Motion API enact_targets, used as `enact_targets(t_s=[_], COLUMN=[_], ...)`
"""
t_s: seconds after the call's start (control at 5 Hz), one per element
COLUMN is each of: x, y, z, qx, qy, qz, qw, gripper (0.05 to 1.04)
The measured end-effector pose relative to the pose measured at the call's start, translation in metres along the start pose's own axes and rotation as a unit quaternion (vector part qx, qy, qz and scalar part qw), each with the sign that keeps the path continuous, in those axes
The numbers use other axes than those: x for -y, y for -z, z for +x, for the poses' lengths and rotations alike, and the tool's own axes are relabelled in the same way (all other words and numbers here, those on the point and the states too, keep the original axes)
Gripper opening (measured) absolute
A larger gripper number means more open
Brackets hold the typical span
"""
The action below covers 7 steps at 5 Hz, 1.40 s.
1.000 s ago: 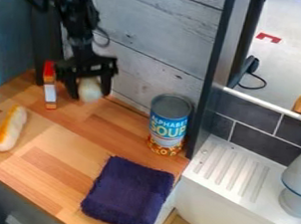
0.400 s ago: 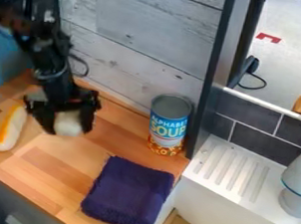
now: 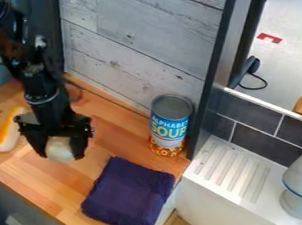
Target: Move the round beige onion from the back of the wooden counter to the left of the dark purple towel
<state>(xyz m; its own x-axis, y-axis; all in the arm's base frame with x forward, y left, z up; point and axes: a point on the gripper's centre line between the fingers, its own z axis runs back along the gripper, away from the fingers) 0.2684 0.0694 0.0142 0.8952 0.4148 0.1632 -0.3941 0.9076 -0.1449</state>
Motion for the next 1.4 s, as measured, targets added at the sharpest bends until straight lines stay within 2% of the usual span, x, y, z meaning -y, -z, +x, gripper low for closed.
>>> enact_targets(t_s=[0.2, 0.4, 0.6, 0.8, 1.0, 1.2, 1.4], x=[-0.013, -0.020, -0.026, -0.034, -0.040, -0.042, -0.040], y=[0.009, 0.026, 0.036, 0.039, 0.037, 0.032, 0.008], z=[0.003, -0.002, -0.008, -0.008, -0.011, -0.015, -0.013], qx=[0.006, -0.002, -0.020, -0.026, -0.035, -0.046, -0.052], qy=[0.008, 0.032, 0.033, 0.022, 0.002, -0.014, -0.012], qz=[0.005, 0.007, 0.008, 0.004, 0.000, -0.002, 0.003], qw=[0.9999, 0.9994, 0.9992, 0.9994, 0.9994, 0.9988, 0.9985], gripper=[0.894, 0.894, 0.893, 0.910, 0.981, 0.988, 0.991])
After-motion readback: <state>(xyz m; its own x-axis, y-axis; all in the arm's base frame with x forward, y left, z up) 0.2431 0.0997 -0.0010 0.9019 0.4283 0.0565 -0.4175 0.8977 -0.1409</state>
